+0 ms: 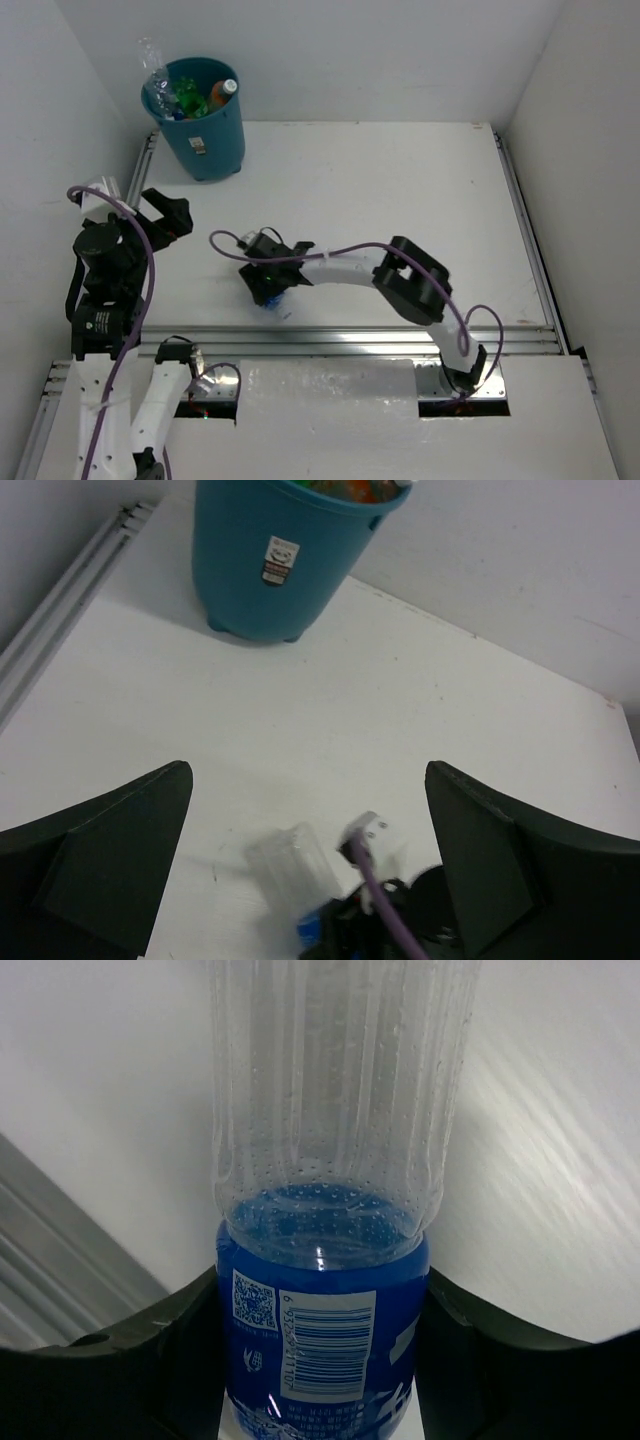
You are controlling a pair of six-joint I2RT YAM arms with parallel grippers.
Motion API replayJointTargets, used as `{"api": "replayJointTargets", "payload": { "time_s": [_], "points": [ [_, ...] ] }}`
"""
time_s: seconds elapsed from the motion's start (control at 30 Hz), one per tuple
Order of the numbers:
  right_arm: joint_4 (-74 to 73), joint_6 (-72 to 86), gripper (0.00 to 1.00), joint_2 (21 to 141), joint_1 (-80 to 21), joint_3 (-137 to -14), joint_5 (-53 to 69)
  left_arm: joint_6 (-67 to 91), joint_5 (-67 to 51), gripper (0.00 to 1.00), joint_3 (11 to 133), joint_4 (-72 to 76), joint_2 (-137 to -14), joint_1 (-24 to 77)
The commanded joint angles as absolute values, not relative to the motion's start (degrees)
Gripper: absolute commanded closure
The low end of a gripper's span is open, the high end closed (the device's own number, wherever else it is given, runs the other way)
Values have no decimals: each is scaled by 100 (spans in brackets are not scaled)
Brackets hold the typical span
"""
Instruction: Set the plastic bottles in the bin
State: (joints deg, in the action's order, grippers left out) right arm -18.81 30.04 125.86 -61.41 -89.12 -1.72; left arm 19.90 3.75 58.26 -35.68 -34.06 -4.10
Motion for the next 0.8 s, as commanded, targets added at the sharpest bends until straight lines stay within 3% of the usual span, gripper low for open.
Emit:
{"api": "replayJointTargets", "payload": {
  "time_s": [0.0, 0.1, 0.17, 0.27, 0.3, 0.43, 0.53, 0.7, 0.77],
  "points": [
    [-1338, 2979, 73, 11026, -5793, -7387, -308, 1933, -314, 0, 5634, -3279, -3507, -369],
    [-617, 3050, 74, 9299, -5266, -5954, 34, 2074, -1683, 0, 5424, -2972, -3830, -369],
    [-91, 3015, 74, 8477, -4793, -5147, 891, 2433, -3264, 0, 5099, -2349, -4051, -343],
    [-44, 2629, 74, 7271, -4492, -4746, 1676, 3609, -4666, 0, 4300, -419, -4403, 215],
    [-87, 2419, 74, 6868, -4456, -4711, 1835, 3960, -4597, 0, 4028, 622, -4499, 542],
    [-456, 2215, 81, 5996, -4403, -4571, 1609, 3894, -3490, 0, 4271, 1519, -5228, 2736],
    [-492, 2171, 81, 5389, -4386, -4465, 1818, 3990, -3138, 0, 4359, 2256, -5686, 3434],
    [-720, 2039, 80, 4852, -4395, -4482, 2372, 4104, -3147, 0, 4500, 2970, -6178, 3779],
    [-764, 1960, 80, 4641, -4386, -4447, 2496, 4070, -3085, 7, 4570, 2953, -6292, 3806]
  ]
}}
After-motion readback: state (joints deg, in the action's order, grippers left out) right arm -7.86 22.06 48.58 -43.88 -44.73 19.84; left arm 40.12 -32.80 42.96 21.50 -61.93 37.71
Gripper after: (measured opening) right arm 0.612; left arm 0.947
